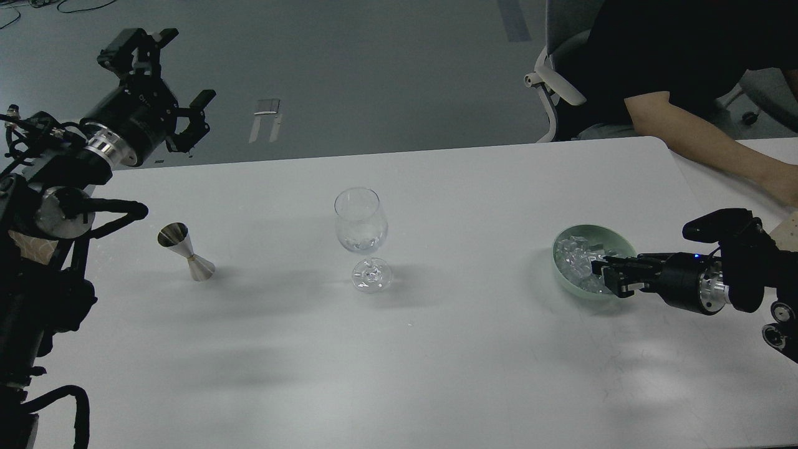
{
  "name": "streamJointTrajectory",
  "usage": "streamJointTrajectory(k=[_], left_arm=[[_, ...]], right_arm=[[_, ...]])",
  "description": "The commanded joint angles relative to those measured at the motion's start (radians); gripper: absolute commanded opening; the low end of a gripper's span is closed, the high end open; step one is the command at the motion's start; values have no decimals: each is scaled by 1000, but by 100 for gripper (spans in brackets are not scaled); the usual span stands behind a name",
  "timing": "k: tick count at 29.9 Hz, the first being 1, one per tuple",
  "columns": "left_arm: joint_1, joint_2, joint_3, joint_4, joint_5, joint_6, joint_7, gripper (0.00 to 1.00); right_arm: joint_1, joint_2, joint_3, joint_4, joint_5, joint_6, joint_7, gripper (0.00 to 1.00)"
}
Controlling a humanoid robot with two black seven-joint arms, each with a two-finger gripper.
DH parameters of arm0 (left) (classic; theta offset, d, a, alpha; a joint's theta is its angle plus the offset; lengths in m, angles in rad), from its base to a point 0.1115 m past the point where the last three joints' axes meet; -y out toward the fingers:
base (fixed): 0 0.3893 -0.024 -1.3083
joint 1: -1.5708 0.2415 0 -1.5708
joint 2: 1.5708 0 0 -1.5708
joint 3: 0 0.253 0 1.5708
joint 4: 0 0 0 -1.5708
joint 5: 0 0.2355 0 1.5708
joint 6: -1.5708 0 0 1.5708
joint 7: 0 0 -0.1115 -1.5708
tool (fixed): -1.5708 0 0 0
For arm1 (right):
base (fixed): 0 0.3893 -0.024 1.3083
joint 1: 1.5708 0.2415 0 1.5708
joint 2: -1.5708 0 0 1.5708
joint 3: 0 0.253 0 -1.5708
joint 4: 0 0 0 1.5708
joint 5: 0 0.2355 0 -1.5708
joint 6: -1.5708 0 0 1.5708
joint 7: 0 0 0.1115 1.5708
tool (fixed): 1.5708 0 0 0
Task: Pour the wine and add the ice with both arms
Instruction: 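Lift the held ice with the right gripper and carry it over the wine glass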
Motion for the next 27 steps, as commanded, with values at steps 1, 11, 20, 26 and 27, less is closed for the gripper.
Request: streamJointTrajectory(k=[1, 11, 20, 26, 27], left_arm=[[0, 0, 0, 0, 0, 0, 0, 98], [-2, 3, 0, -2, 0, 0, 1, 98], [0, -2, 0, 0, 5, 0, 0, 98], [-2, -2, 2, 0, 8, 0, 0, 98], [0, -2, 2, 0, 8, 0, 0, 98]], right_arm=[[8, 0, 5, 10, 5, -6, 0, 17], [60, -70, 27, 70, 59, -6, 0, 17], [207, -153, 27, 168, 157, 17, -6, 17], [345, -146, 24, 225, 163, 97, -12, 17], [379, -137, 24, 234, 163, 123, -19, 17]])
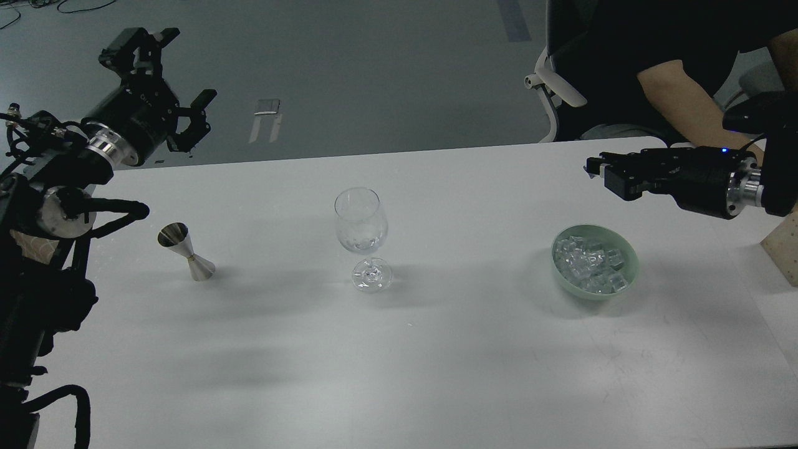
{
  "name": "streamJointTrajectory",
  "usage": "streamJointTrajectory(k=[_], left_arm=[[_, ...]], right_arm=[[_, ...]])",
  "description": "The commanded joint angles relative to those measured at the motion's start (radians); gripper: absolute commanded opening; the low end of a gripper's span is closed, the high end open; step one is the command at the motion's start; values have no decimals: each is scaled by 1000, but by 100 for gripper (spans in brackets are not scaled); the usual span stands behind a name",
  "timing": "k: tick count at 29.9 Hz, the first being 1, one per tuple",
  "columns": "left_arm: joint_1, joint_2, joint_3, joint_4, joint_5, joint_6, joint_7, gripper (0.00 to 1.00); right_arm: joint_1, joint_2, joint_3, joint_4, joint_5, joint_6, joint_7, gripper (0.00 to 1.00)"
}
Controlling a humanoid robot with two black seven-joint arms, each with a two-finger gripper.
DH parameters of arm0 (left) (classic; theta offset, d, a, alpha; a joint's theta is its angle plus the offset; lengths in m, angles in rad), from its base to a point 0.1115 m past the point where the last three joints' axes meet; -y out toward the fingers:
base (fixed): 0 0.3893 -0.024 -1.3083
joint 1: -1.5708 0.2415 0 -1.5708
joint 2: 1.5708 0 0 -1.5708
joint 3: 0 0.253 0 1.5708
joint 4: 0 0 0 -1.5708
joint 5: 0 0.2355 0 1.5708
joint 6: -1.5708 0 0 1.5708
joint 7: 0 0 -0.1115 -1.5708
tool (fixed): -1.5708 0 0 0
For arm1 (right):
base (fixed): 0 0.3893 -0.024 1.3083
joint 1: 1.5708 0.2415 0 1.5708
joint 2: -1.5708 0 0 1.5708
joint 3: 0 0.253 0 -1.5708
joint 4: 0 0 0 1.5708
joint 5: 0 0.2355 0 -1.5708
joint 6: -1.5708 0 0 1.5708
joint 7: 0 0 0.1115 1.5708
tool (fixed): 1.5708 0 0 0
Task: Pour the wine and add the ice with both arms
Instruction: 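Lift the held ice with the right gripper and carry it over the wine glass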
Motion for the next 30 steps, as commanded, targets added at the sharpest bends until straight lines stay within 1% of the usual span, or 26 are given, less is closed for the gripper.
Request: streamJointTrajectory(k=[1, 5, 7, 10, 15, 19, 21, 24, 30], left_arm=[[1, 0, 0, 1, 2, 0, 0, 98], [1, -3, 0, 1, 2, 0, 0, 98], [0, -3, 2, 1, 2, 2, 0, 98], [-5, -3, 3, 1, 2, 5, 0, 98], [-6, -3, 5, 1, 2, 5, 0, 98], [-8, -3, 6, 1, 2, 5, 0, 98], [-16, -3, 6, 1, 2, 5, 2, 98], [-19, 0, 8, 1, 2, 5, 2, 98], [-19, -2, 8, 1, 2, 6, 2, 98]], right_arm=[[110, 42, -6, 29, -1, 74, -15, 17], [168, 149, -12, 24, -12, 105, -37, 17], [199, 222, -13, 21, -27, 135, -63, 17], [216, 304, -13, 20, -58, 175, -72, 17], [247, 453, -24, -2, -155, 178, -72, 18], [286, 528, -64, -31, -181, 178, -72, 18], [335, 568, -111, -58, -182, 178, -72, 18], [371, 599, -142, -94, -181, 178, -72, 18], [383, 674, -156, -163, -179, 178, -69, 20]])
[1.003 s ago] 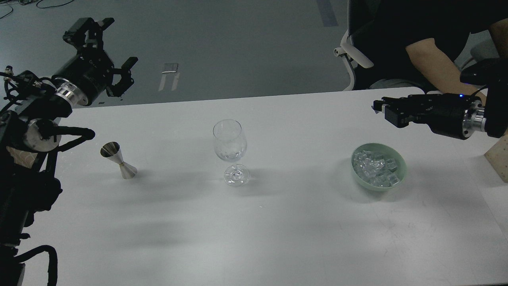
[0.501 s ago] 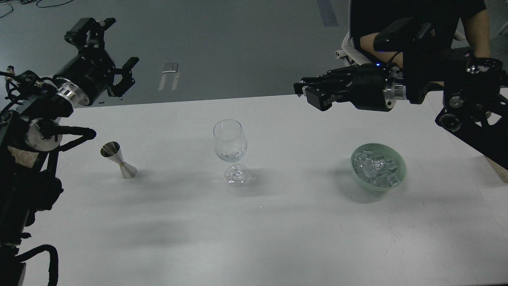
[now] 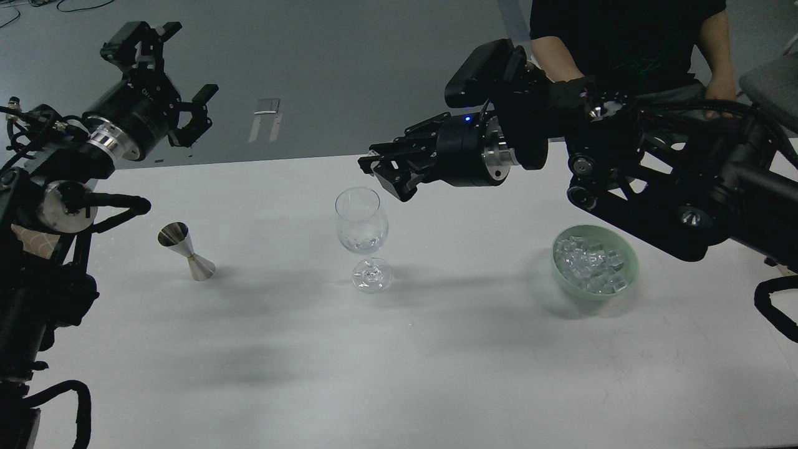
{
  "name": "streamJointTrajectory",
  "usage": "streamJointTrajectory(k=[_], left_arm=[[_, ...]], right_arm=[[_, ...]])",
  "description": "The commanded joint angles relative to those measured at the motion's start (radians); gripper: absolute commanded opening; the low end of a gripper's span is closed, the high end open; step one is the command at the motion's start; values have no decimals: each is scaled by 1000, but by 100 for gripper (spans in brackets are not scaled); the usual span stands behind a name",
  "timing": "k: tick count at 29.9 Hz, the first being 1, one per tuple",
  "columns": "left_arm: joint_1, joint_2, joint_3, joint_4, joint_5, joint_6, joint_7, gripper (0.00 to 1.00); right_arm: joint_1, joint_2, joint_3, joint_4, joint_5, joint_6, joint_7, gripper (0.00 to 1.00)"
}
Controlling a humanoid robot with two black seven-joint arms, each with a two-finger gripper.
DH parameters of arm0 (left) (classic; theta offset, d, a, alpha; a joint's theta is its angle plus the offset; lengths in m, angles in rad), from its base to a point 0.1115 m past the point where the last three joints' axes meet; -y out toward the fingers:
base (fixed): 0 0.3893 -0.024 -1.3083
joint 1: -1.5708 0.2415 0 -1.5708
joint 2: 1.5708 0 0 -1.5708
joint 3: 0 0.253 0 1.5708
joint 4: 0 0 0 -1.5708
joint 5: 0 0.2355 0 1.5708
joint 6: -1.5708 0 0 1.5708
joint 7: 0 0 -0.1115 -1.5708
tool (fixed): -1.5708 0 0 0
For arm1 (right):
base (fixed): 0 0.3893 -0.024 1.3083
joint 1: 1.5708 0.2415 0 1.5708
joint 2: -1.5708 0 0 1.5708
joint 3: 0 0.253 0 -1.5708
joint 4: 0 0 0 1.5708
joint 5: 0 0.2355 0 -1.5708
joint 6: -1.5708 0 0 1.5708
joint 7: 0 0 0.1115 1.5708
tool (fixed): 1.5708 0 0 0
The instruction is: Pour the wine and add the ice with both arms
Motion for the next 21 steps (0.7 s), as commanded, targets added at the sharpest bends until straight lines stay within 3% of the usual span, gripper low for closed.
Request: streamJointTrajectory(k=[1, 15, 21], left_arm=[[0, -1, 0, 0, 1, 1, 0, 98], [0, 1, 2, 1, -4, 1, 0, 98], [1, 1, 2, 1, -4, 1, 0, 98]], right_arm=[[3, 31, -12, -27, 2, 0, 2, 20], [5, 53, -65, -53, 2, 0, 2, 22], [5, 71, -64, -68, 2, 0, 2, 29]])
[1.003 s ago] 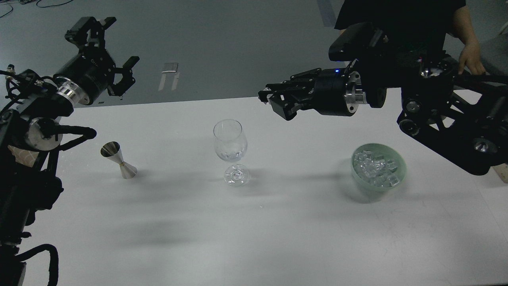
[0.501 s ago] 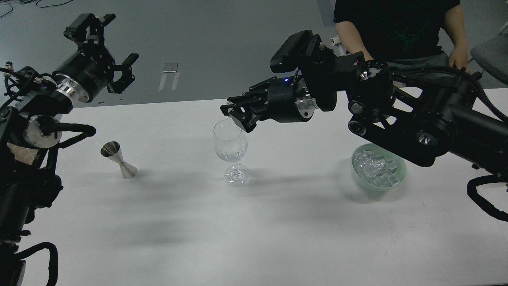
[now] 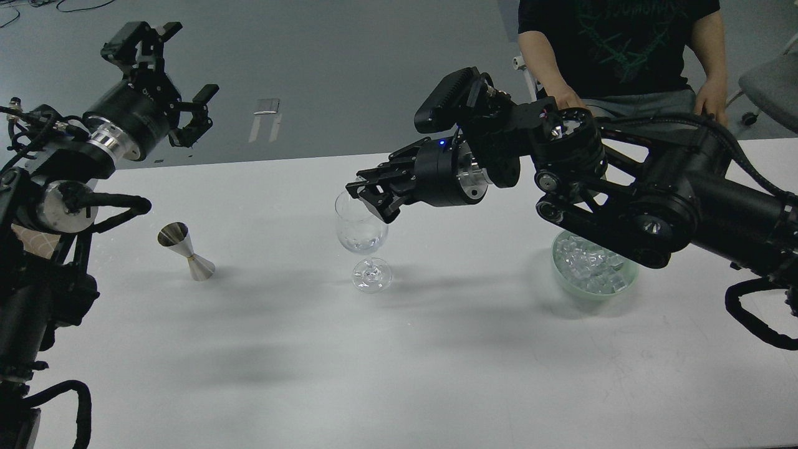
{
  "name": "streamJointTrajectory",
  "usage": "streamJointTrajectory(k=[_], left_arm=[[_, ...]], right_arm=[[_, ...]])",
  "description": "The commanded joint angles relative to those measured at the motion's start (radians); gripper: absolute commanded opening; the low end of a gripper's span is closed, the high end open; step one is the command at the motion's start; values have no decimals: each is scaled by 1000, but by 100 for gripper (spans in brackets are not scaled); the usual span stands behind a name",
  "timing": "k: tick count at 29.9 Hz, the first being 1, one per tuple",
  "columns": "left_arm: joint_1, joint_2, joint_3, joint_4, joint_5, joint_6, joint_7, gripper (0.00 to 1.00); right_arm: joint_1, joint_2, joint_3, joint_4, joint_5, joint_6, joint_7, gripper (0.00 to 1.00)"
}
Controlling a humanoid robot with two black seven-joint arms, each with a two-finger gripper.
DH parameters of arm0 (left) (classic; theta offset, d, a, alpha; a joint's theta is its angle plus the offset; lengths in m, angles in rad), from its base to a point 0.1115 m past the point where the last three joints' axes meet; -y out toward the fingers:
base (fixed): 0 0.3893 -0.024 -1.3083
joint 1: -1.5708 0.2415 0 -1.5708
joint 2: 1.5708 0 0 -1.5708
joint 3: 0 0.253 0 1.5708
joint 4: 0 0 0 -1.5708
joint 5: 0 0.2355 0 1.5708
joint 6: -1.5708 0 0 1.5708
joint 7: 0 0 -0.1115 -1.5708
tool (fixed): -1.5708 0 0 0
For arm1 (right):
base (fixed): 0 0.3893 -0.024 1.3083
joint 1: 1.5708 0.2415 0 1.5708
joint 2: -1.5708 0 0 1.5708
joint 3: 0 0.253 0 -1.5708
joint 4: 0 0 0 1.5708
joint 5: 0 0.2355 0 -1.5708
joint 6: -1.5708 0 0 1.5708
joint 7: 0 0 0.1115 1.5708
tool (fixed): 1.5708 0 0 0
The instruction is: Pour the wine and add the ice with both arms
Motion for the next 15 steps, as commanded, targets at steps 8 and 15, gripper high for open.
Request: streamJointTrajectory(k=[8, 15], left_arm=[[2, 0, 0, 0, -2, 0, 0, 98], [2, 5, 0, 0, -2, 0, 0, 98]], right_arm=[[2, 34, 2, -19, -3, 0, -2, 43], [8, 36, 13, -19, -2, 0, -2, 45]])
